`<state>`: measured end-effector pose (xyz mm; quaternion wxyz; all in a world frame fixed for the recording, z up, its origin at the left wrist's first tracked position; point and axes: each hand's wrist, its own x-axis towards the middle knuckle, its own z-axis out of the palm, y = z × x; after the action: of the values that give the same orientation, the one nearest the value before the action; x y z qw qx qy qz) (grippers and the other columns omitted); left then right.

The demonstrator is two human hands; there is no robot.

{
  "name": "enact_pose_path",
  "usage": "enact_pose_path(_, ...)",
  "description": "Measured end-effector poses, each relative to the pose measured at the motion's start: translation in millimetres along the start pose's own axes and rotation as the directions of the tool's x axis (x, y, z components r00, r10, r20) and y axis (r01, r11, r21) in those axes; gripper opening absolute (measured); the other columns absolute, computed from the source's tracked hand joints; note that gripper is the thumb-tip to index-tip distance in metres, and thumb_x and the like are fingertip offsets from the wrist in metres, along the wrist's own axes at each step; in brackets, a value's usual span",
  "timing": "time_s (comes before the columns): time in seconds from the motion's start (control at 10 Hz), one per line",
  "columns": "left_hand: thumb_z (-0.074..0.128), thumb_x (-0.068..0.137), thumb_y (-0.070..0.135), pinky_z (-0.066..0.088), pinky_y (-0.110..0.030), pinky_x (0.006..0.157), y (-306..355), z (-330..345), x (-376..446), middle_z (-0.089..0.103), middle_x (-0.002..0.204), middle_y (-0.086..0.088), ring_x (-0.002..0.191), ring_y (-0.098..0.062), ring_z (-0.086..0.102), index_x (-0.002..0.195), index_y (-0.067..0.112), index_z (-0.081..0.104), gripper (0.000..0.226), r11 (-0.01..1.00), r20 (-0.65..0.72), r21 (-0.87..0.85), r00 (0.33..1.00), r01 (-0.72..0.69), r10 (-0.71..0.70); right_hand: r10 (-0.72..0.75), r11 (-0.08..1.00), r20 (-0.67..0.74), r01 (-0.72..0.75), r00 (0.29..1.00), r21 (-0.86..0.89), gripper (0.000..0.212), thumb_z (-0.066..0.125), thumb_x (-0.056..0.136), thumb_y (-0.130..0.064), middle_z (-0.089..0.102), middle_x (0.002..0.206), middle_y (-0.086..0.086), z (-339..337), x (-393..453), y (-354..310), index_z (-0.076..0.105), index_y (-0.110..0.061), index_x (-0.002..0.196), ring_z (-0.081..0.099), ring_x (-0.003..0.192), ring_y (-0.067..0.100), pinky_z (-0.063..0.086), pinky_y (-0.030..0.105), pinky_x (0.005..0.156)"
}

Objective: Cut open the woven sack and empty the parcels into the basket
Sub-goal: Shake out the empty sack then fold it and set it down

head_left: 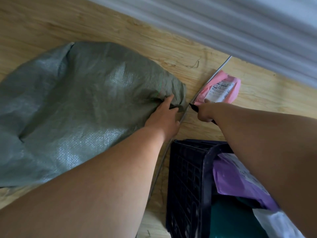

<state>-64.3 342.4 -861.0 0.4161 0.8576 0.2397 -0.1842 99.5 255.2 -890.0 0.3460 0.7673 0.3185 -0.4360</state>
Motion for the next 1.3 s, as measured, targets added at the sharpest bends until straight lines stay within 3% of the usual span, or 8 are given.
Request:
enact_pose_path(0.2,0.049,0.097,0.031,0.026,-0.034,0.115,-3.4,-2.2,-4.3,-0.014,0.158,0.017,0.147,-0.011,0.009,0.149,0.019,0.034,0.055,1.000,0.008,0.005,1.000,-0.014,0.014,0.064,0.998,-0.010,-0.063,0.998,0.008,0.055,0.052,0.094,-0.017,0.019,0.154,0.021,1.2,3.1,9.6,0.035,-0.001,0.143,0.022,0.140,0.039,0.022,0.046,0.112)
enact_pose_path(0.4,0.050,0.096,0.030,0.025,-0.036,0.116,-5.2,-5.8,-6.5,-0.013,0.159,0.017,0.147,-0.010,0.006,0.148,0.019,0.034,0.055,1.000,0.005,0.010,1.000,-0.016,0.016,0.033,0.992,-0.040,-0.028,0.999,0.122,0.079,0.034,0.092,0.007,0.007,0.158,0.019,-6.3,-1.7,3.8,-0.008,-0.023,0.152,0.013,0.143,0.037,0.030,0.044,0.108)
enact_pose_path(0.6,0.050,0.096,0.029,0.023,-0.032,0.116,-4.8,-3.7,-9.4,-0.012,0.159,0.015,0.147,-0.010,0.006,0.147,0.016,0.035,0.055,0.999,-0.011,0.035,1.000,-0.016,0.016,0.063,0.989,-0.089,-0.050,0.994,0.141,0.063,0.037,0.096,-0.001,0.027,0.147,0.030,-10.8,-11.6,-9.8,0.006,-0.007,0.152,0.033,0.132,0.042,0.035,0.044,0.104)
enact_pose_path(0.7,0.050,0.096,0.028,0.025,-0.035,0.116,-3.4,-1.3,-15.4,-0.012,0.160,0.014,0.148,-0.015,0.009,0.147,0.015,0.036,0.054,0.999,-0.021,0.052,1.000,0.010,-0.009,0.087,0.975,-0.195,-0.044,0.977,0.218,0.037,0.046,0.094,-0.013,0.051,0.129,0.027,-16.3,-19.2,-14.7,0.050,0.004,0.127,0.049,0.119,0.041,0.042,0.046,0.098)
enact_pose_path(0.8,0.051,0.095,0.025,0.027,-0.038,0.115,0.0,0.8,-24.0,-0.008,0.160,0.012,0.147,-0.017,0.011,0.144,0.014,0.040,0.052,0.998,-0.060,0.062,0.998,0.023,-0.019,0.085,0.982,-0.258,-0.038,0.962,0.184,0.035,0.048,0.093,-0.013,0.052,0.129,0.026,-18.3,-36.9,-23.1,0.054,0.004,0.123,0.049,0.119,0.041,0.041,0.044,0.094)
enact_pose_path(0.9,0.052,0.093,0.023,0.028,-0.038,0.115,5.0,-2.8,-36.3,-0.003,0.161,0.009,0.147,-0.018,0.013,0.143,0.014,0.040,0.052,0.998,-0.119,0.056,0.993,0.021,-0.014,0.001,1.000,-0.276,-0.003,0.961,-0.005,0.037,0.043,0.095,-0.013,0.048,0.135,0.020,-34.3,-80.2,-45.9,0.051,-0.003,0.130,0.045,0.124,0.038,0.038,0.046,0.098)
enact_pose_path(1.1,0.056,0.090,0.022,0.030,-0.035,0.115,24.5,-28.4,-88.1,0.008,0.160,0.003,0.146,-0.018,0.018,0.145,0.012,0.036,0.060,0.989,-0.220,0.145,0.976,0.035,-0.002,-0.021,0.982,-0.523,0.115,0.852,0.149,0.037,0.041,0.094,-0.013,0.043,0.140,0.016,-36.5,-143.8,-58.2,0.052,-0.005,0.129,0.044,0.117,0.035,0.040,0.038,0.089)
enact_pose_path(1.3,0.050,0.094,0.023,0.029,-0.030,0.112,60.1,-60.9,-178.2,0.007,0.160,0.005,0.145,-0.015,0.018,0.151,0.012,0.021,0.065,0.974,-0.235,0.188,0.969,0.124,-0.078,0.046,0.924,-0.515,0.160,0.856,0.348,0.074,0.048,0.082,0.005,0.032,0.132,0.011,-38.2,-256.0,-62.4,0.025,-0.018,0.148,0.044,0.122,0.035,0.046,0.057,0.090)
